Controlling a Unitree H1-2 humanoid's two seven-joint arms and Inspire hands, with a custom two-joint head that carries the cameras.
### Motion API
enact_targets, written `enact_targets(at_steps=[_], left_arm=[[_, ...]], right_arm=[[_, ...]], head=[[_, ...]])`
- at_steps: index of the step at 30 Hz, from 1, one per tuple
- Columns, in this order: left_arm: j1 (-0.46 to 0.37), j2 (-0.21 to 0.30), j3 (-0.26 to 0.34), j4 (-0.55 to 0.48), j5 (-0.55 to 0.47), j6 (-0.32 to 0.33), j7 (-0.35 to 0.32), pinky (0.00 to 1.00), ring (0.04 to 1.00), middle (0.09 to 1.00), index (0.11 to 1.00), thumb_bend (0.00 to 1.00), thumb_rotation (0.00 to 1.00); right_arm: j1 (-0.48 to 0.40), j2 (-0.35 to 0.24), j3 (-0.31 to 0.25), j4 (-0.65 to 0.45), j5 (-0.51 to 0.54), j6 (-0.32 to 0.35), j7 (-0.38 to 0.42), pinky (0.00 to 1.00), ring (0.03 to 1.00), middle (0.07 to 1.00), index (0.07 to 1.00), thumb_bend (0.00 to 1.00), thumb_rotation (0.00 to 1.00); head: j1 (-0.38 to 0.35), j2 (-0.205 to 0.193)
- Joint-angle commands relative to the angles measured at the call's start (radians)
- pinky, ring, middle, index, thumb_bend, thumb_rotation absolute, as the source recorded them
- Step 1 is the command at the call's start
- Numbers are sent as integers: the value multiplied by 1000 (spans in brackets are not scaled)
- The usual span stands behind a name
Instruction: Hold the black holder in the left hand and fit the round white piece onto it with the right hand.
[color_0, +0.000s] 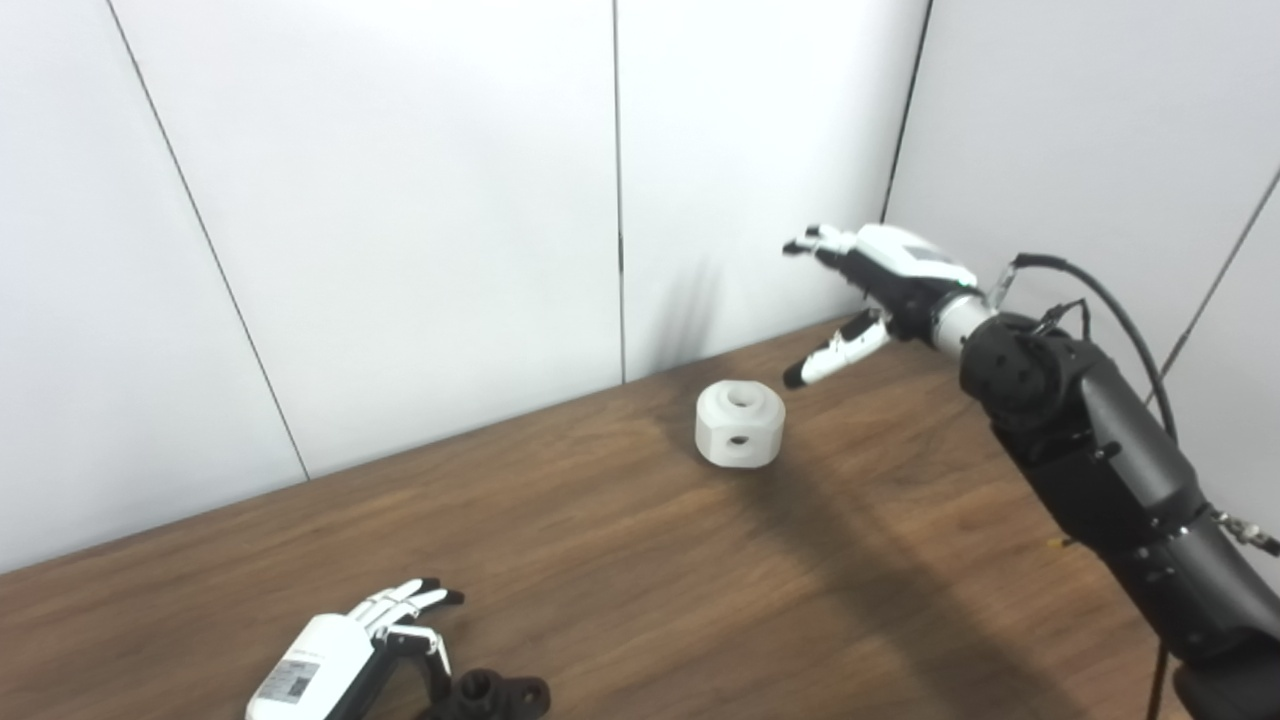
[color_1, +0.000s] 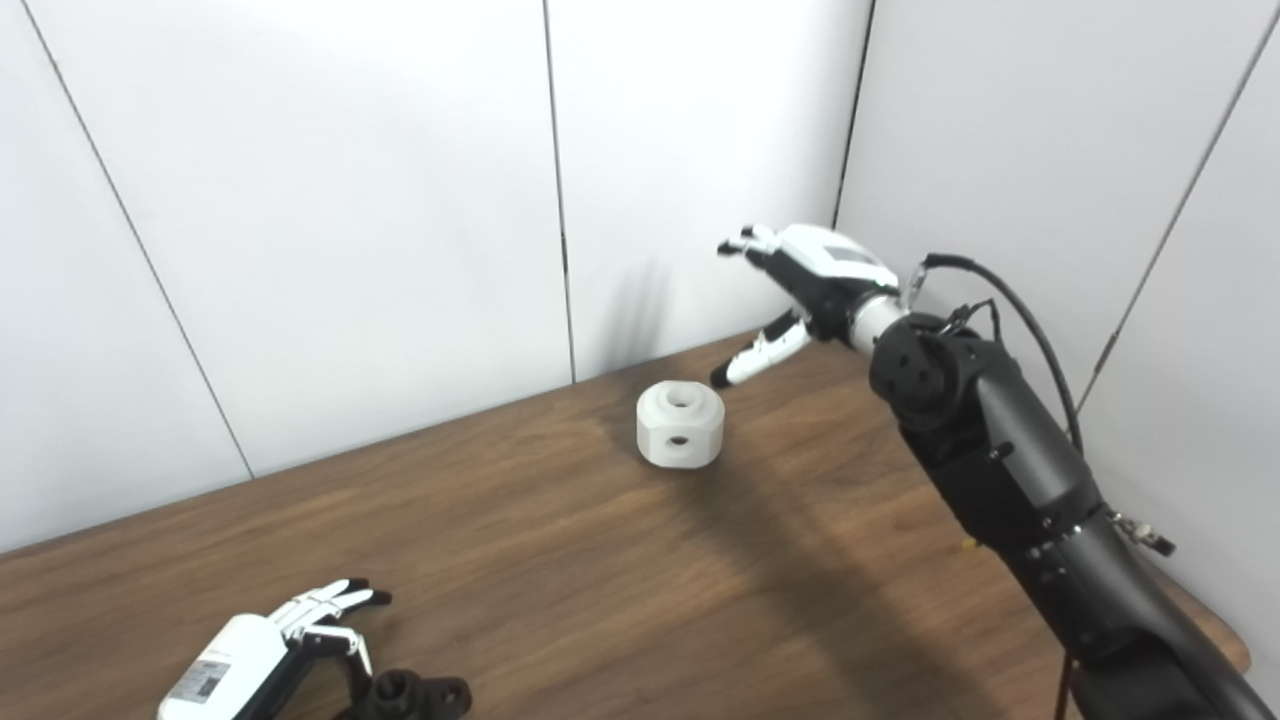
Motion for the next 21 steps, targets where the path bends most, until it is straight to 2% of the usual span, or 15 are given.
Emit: enact_targets(at_steps=[1,5,10,16,21], left_arm=[[63,69,-15,77,77,57,-55,893,903,849,484,524,58],[66,73,-16,74,84,55,-46,889,895,843,484,524,57],[69,74,-10,66,73,54,-51,891,890,837,484,524,56],[74,79,-3,41,69,61,-67,884,884,834,485,523,54],[74,79,-7,30,78,66,-79,866,879,829,484,523,54]], right_arm=[[-29,-31,12,-3,-2,-2,3,806,1000,1000,926,970,434],[-31,-28,61,3,-12,30,35,844,1000,1000,889,971,494],[-46,-13,101,42,-1,32,46,856,1000,1000,893,998,512],[-66,4,136,89,7,45,50,884,1000,1000,905,1000,446],[-70,22,152,138,14,24,29,876,1000,1000,905,994,422]], head=[[-1,2],[2,8],[3,13],[1,18],[2,20]])
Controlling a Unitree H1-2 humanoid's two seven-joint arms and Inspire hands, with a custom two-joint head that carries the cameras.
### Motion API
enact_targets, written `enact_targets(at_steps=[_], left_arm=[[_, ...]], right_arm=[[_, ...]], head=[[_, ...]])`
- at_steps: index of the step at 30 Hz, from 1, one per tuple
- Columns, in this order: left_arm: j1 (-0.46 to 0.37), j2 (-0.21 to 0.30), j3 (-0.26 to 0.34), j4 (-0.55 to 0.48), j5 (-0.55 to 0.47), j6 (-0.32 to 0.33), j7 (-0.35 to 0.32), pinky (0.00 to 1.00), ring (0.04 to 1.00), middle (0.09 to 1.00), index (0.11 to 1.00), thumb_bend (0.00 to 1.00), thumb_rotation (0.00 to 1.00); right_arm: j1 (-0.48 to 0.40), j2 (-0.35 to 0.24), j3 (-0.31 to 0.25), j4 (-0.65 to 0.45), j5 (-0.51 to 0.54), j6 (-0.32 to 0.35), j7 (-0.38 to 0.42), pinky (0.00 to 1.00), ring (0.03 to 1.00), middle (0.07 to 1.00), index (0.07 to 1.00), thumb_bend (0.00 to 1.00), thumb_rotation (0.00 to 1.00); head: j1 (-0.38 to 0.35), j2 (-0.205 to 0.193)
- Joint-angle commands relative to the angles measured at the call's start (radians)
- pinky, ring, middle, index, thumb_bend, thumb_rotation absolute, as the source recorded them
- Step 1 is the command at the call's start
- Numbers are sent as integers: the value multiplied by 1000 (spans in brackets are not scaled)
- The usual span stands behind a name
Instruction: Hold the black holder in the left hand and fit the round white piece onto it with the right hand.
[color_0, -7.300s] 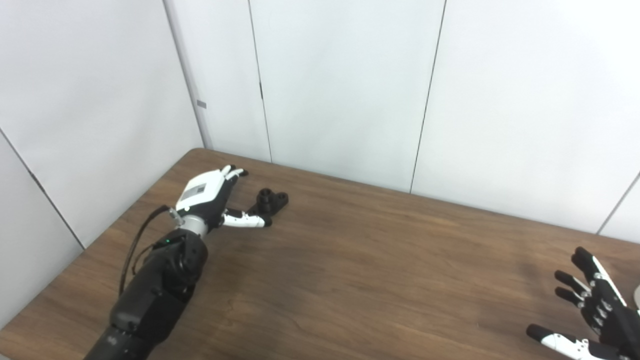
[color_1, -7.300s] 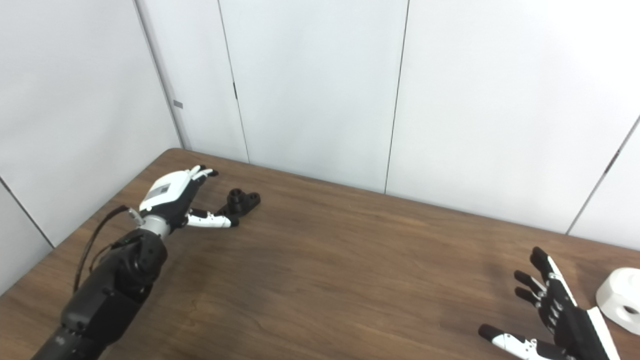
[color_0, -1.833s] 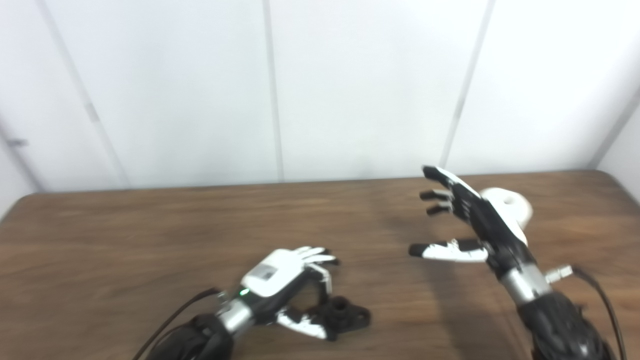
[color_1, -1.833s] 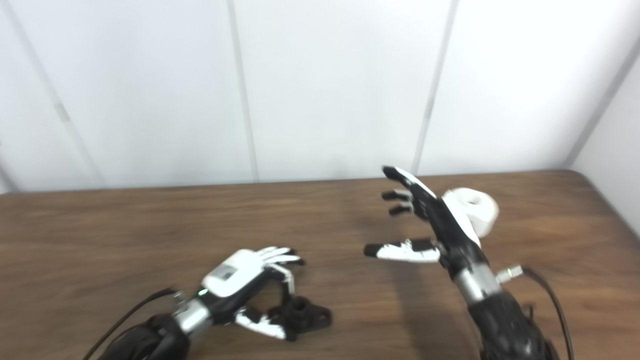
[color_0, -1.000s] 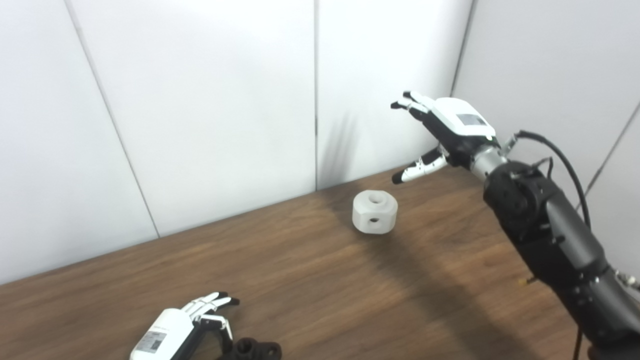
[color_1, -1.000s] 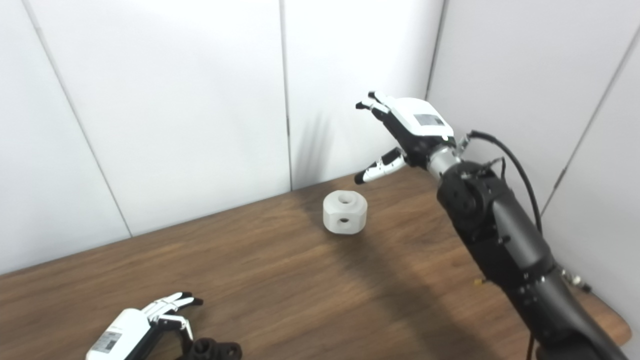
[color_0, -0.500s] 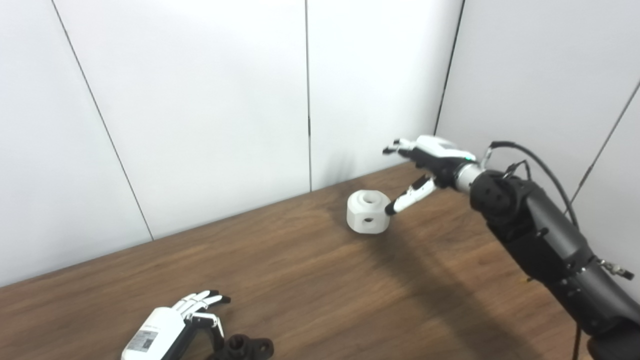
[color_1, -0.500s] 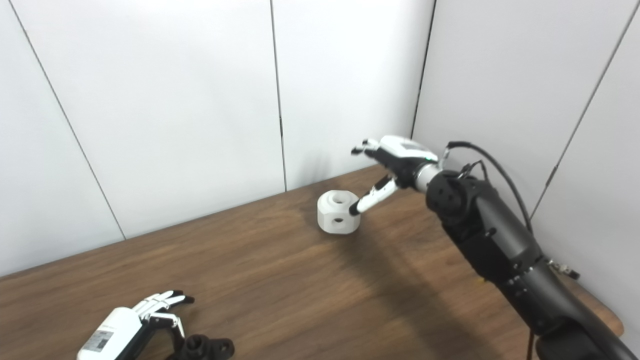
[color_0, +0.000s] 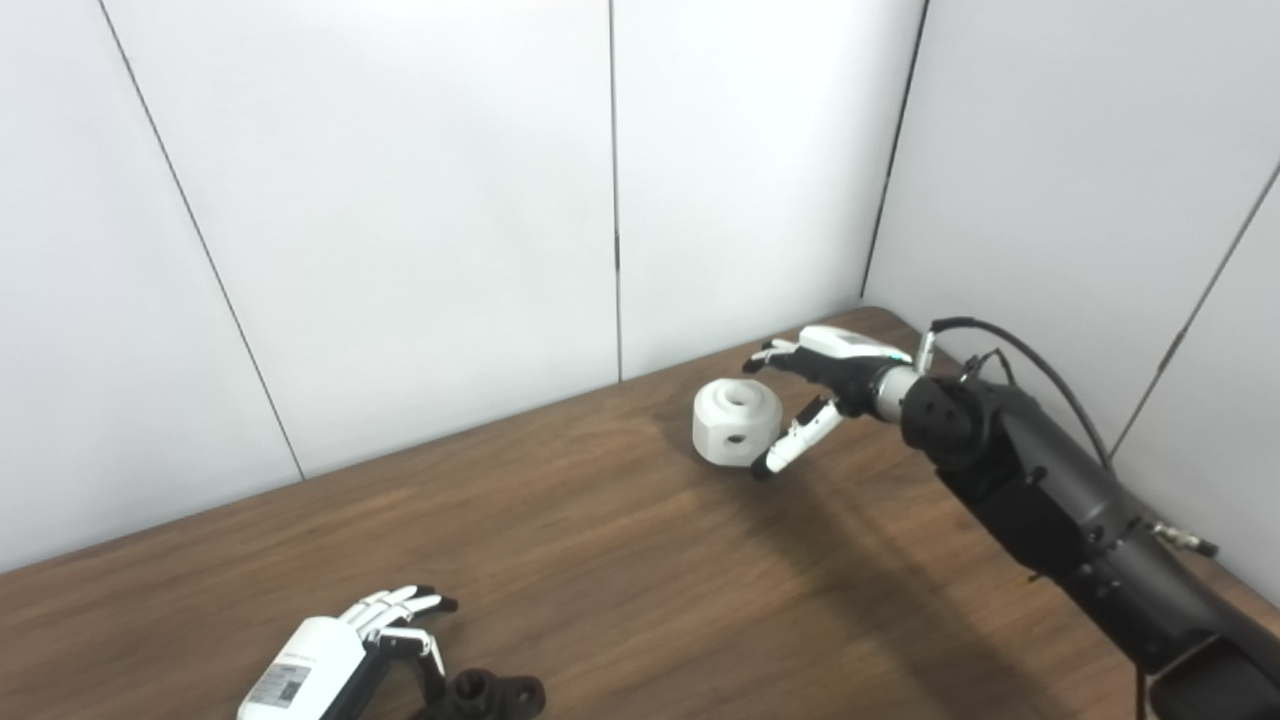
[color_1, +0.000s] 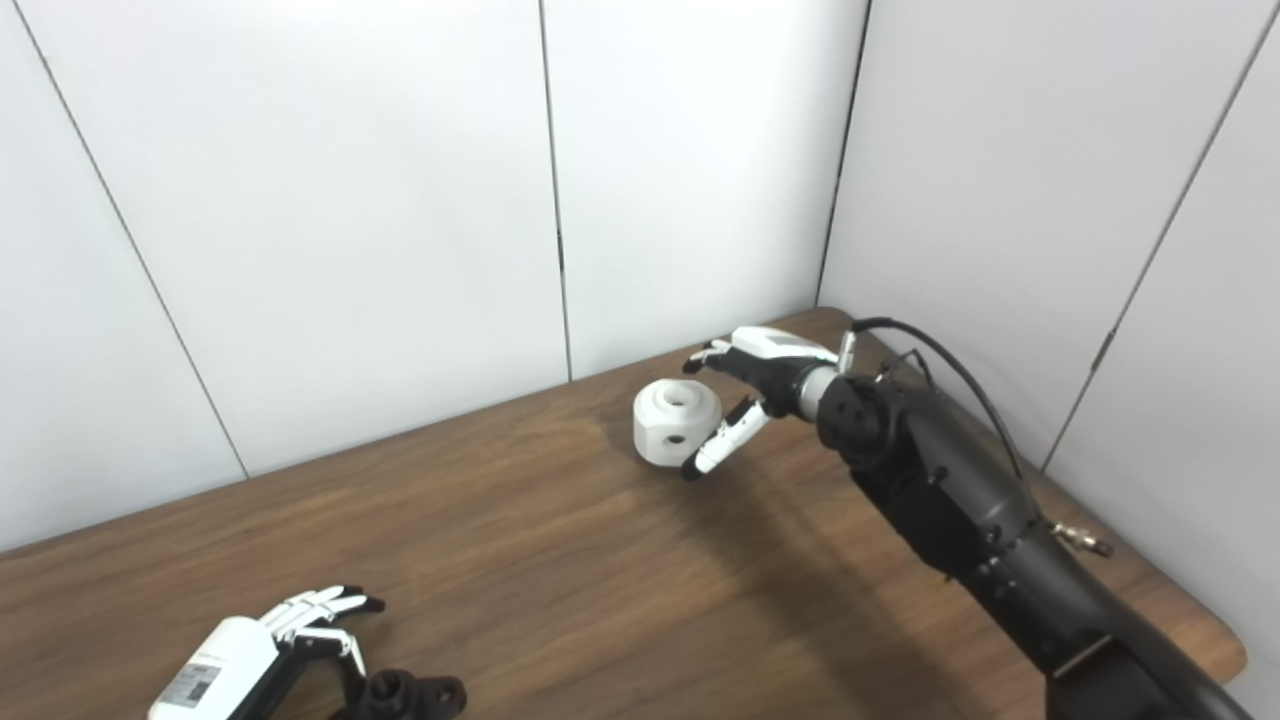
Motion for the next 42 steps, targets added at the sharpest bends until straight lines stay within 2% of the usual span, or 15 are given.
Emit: enact_targets(at_steps=[1,9,16,22,27,32,37,42], left_arm=[[62,68,-17,52,81,67,-73,862,878,830,484,523,54],[69,76,-26,14,95,88,-108,842,873,827,485,523,54],[71,82,-31,14,96,83,-105,840,869,823,485,523,53],[72,84,-32,-1,96,103,-128,849,873,830,485,523,54],[66,81,-33,5,96,106,-128,850,877,830,485,523,54],[63,79,-33,10,95,100,-124,851,876,829,485,523,54],[69,79,-34,1,97,102,-124,846,873,828,485,523,54],[79,78,-33,-7,97,109,-125,844,866,830,485,524,54]], right_arm=[[-44,-22,-11,0,2,-15,-31,874,1000,1000,905,991,419],[-31,-15,-17,21,4,-20,-60,882,1000,1000,912,970,428],[-18,-16,-22,30,9,-19,-84,880,1000,1000,921,943,420],[-7,-15,-38,27,25,-22,-108,851,995,1000,930,934,417],[0,2,-69,22,40,-41,-167,770,943,997,939,924,387],[-17,19,-53,34,-4,-18,-216,771,939,996,962,918,397],[-35,52,-20,68,-59,11,-250,799,942,988,935,889,406],[-45,97,-18,113,-72,19,-284,820,950,982,912,871,425]], head=[[-1,1],[12,13],[16,18],[16,19],[18,23],[23,28],[27,28],[39,35]])
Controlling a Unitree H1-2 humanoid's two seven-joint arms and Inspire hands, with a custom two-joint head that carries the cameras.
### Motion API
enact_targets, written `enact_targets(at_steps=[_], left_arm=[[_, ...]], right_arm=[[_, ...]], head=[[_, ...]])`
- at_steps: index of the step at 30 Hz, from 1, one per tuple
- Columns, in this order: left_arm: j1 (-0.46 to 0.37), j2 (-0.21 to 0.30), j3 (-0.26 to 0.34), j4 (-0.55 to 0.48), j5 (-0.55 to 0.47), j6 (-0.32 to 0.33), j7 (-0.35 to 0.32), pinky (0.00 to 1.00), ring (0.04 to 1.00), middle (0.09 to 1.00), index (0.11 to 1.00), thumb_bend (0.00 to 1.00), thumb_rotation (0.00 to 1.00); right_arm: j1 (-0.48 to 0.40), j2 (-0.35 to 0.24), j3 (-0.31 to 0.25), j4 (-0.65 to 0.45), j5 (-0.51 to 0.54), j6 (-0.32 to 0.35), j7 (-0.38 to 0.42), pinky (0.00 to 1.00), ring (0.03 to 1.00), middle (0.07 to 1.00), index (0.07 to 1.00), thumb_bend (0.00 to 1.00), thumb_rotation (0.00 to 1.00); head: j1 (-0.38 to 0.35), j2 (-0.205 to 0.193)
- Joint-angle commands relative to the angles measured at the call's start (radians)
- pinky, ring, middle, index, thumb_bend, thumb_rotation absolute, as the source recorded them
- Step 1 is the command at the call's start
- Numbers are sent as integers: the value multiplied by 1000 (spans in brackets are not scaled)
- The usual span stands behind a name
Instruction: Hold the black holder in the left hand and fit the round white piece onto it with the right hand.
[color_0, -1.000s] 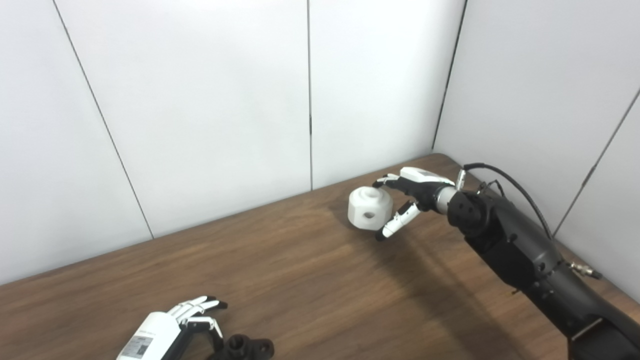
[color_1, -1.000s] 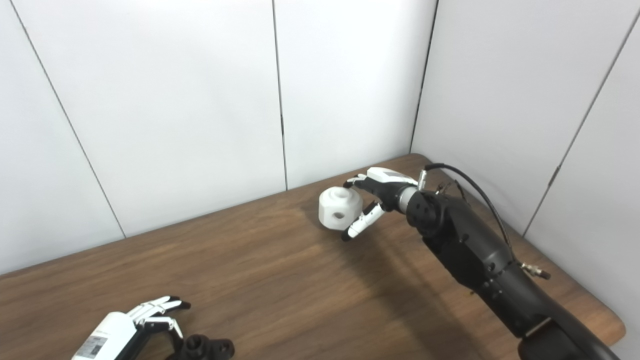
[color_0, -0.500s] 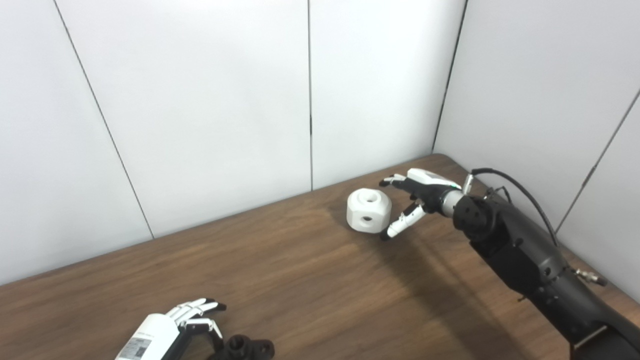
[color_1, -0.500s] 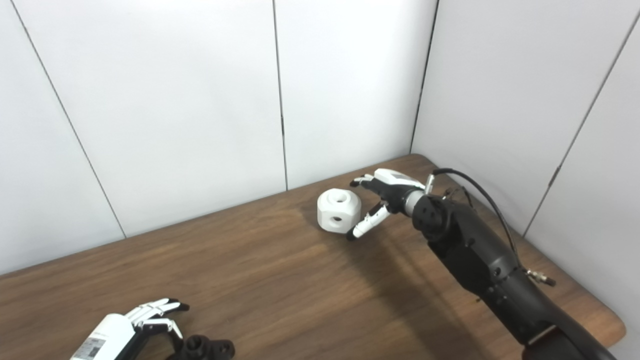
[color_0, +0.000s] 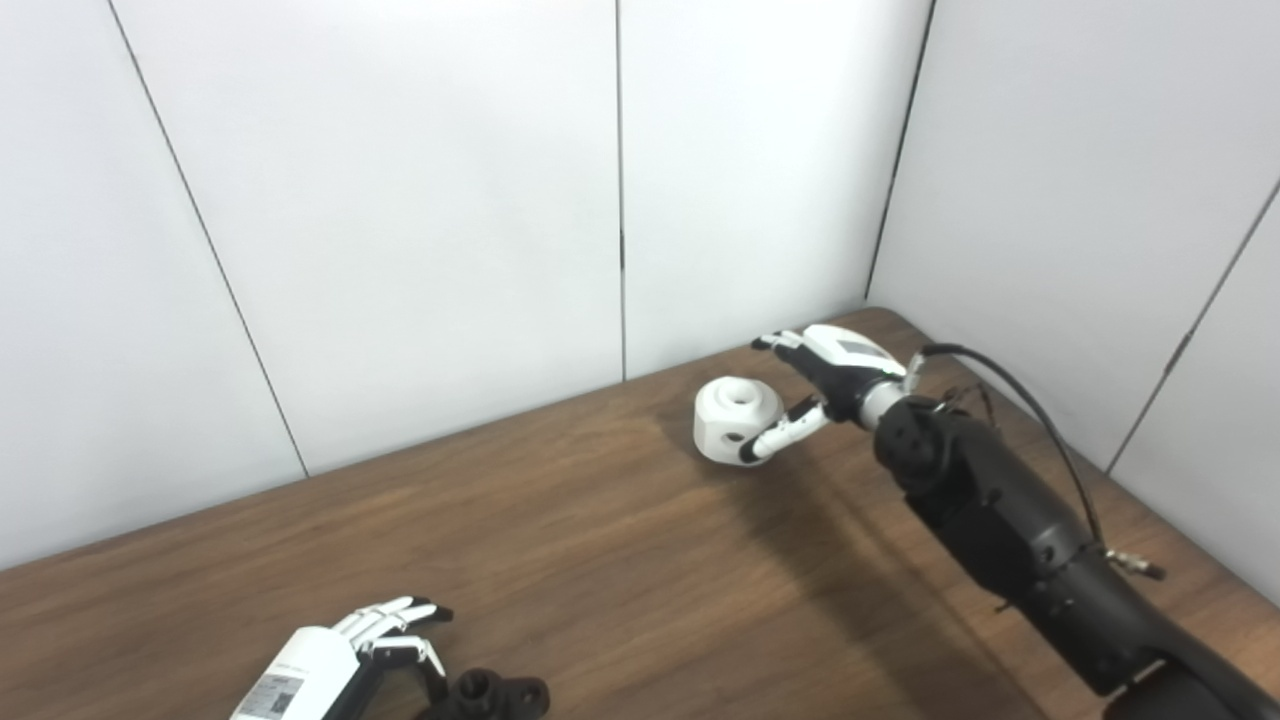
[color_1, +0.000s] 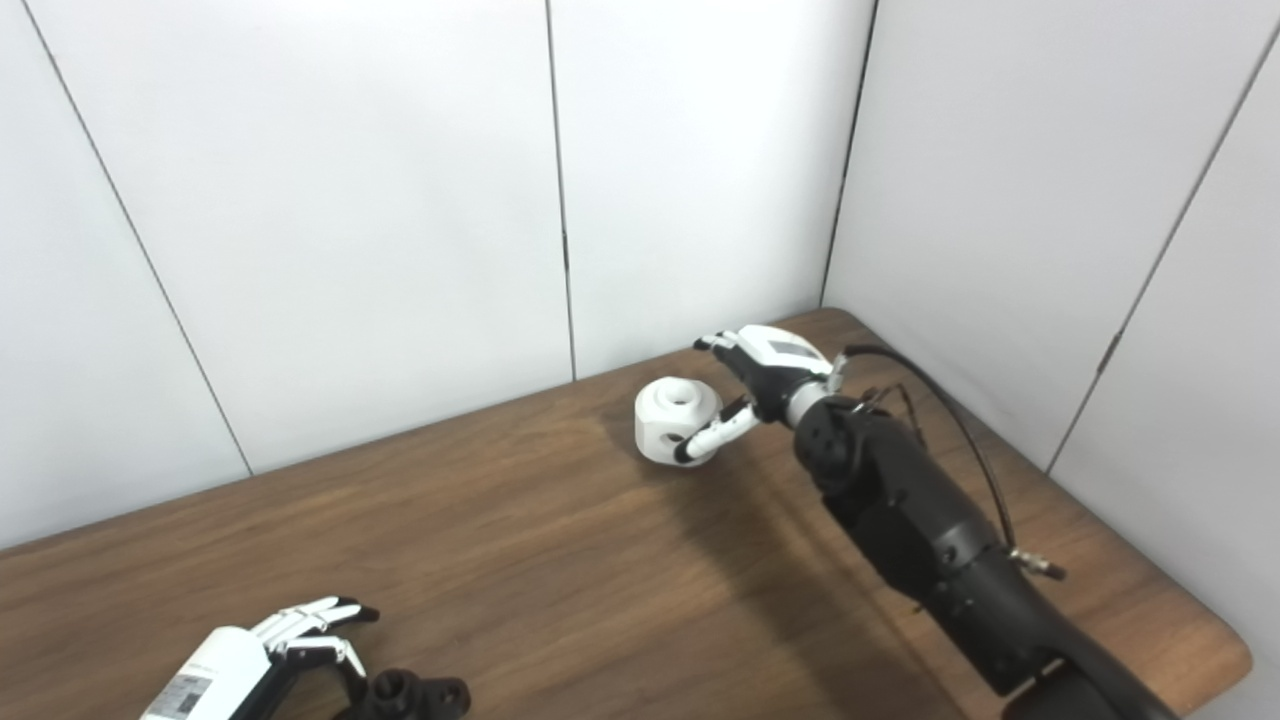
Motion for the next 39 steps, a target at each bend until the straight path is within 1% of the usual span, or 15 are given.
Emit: enact_targets(at_steps=[1,6,12,13,17,24,26,27,29,30,31,32,33,36,39], left_arm=[[58,51,-27,52,96,91,-101,845,865,830,485,524,54],[68,59,-21,24,90,100,-111,829,860,827,485,523,53],[71,63,-16,-1,80,118,-141,833,868,829,485,523,53],[71,63,-15,-2,80,117,-138,825,863,826,485,523,52],[71,64,-14,-14,81,120,-142,807,850,817,485,523,52],[73,70,-10,-35,78,132,-167,807,855,821,485,523,52],[74,72,-9,-33,80,130,-165,805,854,821,485,523,52],[74,73,-9,-35,80,131,-167,806,855,821,485,523,52],[75,73,-7,-35,78,132,-168,810,856,821,485,523,52],[75,73,-7,-34,77,130,-167,810,856,821,485,523,52],[74,72,-7,-32,77,129,-165,810,855,819,485,523,52],[74,71,-6,-30,77,127,-162,809,856,819,485,523,52],[74,69,-6,-26,77,123,-156,808,854,816,485,523,52],[74,67,-9,-28,83,129,-158,812,858,821,485,523,52],[76,65,-7,-29,79,125,-153,807,854,821,485,523,51]], right_arm=[[-47,-5,-15,4,-6,0,-42,819,949,981,909,873,425],[-58,23,-7,47,-4,-7,-55,805,939,972,896,891,414],[-62,28,6,72,-2,-17,-53,810,939,975,884,891,398],[-64,28,10,74,-5,-11,-48,815,940,975,879,893,398],[-68,28,21,75,-11,5,-35,846,955,980,863,896,395],[-65,30,32,87,-14,7,-45,852,957,977,839,895,386],[-61,37,29,91,-17,5,-62,836,943,963,809,870,369],[-58,46,22,95,-18,-1,-89,830,937,958,797,860,362],[-51,68,3,107,-17,-23,-160,762,857,875,655,797,292],[-48,78,-4,114,-17,-31,-190,759,853,871,648,794,288],[-46,90,-13,123,-15,-43,-229,751,839,853,621,779,271],[-44,101,-20,132,-13,-54,-264,745,821,829,556,653,212],[-42,114,-27,143,-13,-68,-304,734,804,805,515,574,173],[-36,146,-39,169,-11,-108,-399,697,771,757,486,522,144],[-34,166,-40,175,-8,-116,-439,702,770,746,483,516,141]], head=[[-1,1],[4,12],[4,12],[5,19],[7,20],[12,25],[14,24],[14,25],[15,24],[15,24],[15,24],[15,24],[15,24],[15,24],[25,29]])
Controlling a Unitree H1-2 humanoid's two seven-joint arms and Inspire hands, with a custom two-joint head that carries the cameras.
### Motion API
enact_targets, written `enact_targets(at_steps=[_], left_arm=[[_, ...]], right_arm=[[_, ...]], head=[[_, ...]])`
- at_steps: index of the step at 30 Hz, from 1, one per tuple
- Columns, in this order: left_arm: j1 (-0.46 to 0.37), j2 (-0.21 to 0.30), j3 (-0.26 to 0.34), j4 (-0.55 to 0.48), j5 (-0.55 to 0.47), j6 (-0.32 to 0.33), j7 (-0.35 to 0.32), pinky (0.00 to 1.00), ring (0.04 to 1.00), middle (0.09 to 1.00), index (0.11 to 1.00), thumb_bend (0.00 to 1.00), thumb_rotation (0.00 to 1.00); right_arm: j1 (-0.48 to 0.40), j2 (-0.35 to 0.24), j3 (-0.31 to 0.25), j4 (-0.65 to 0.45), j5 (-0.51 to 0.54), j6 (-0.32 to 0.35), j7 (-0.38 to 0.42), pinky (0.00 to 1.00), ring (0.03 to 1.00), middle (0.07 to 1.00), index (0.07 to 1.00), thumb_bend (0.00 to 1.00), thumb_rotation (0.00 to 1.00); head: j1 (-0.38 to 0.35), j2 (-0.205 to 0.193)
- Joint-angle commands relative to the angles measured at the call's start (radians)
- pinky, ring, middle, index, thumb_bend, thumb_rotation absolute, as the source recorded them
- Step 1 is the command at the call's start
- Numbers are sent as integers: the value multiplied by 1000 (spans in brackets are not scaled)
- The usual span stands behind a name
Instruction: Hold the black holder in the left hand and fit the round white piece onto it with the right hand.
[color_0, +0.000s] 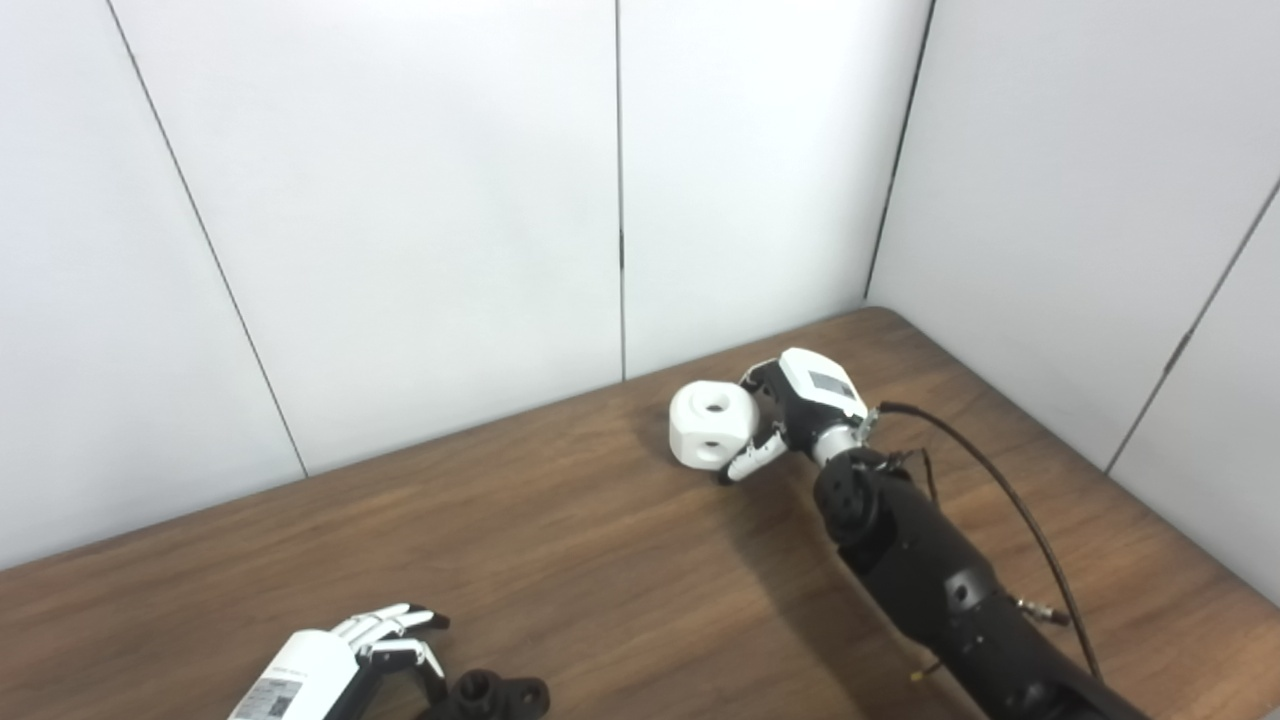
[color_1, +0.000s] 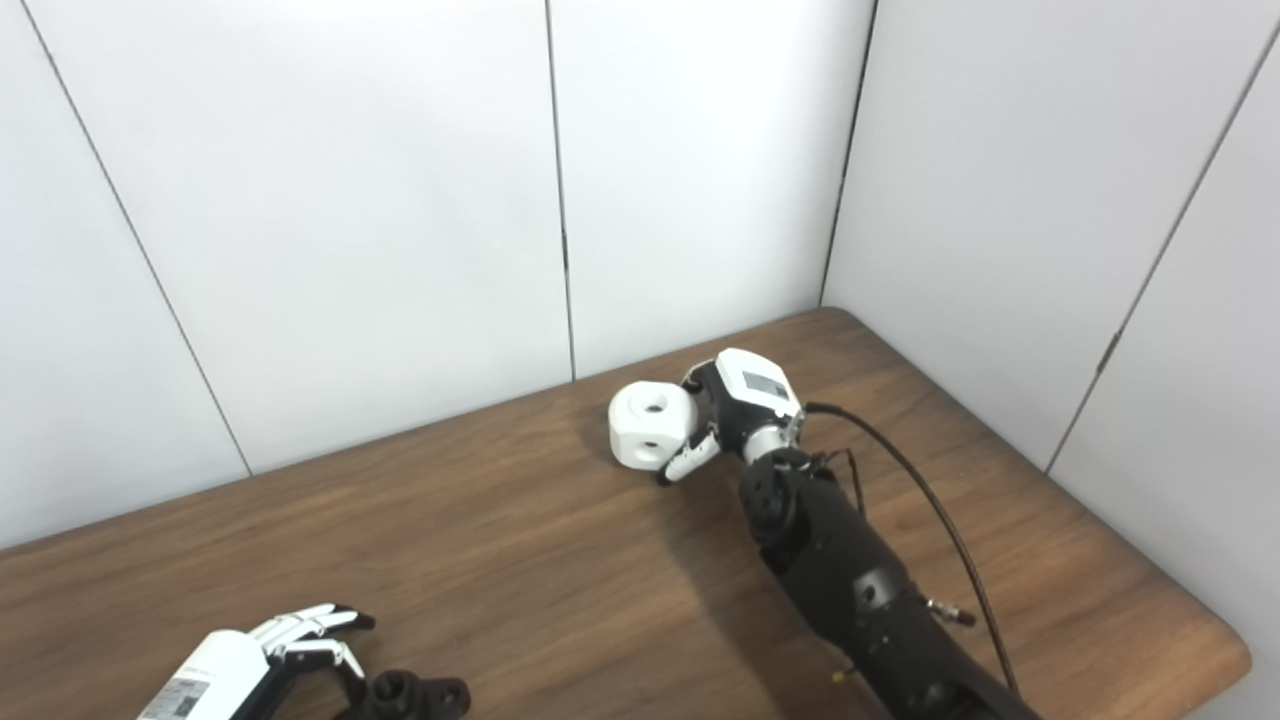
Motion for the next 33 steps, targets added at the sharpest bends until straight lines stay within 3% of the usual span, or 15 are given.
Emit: enact_targets(at_steps=[1,17,27,33], left_arm=[[52,53,-20,48,80,64,-92,806,852,820,485,523,51],[60,44,-17,34,82,78,-89,804,848,818,485,523,51],[62,33,-23,42,90,90,-89,822,857,826,485,523,52],[58,27,-25,49,94,95,-85,829,864,830,485,524,53]], right_arm=[[-27,-7,-14,-17,-1,-36,-50,707,772,747,483,515,141],[-24,8,-6,-36,1,-29,-73,666,757,750,484,516,137],[0,40,-6,-147,68,-35,-7,665,781,763,482,519,135],[-6,66,4,-239,71,8,49,678,796,775,481,518,136]], head=[[0,4],[20,18],[82,29],[128,38]])
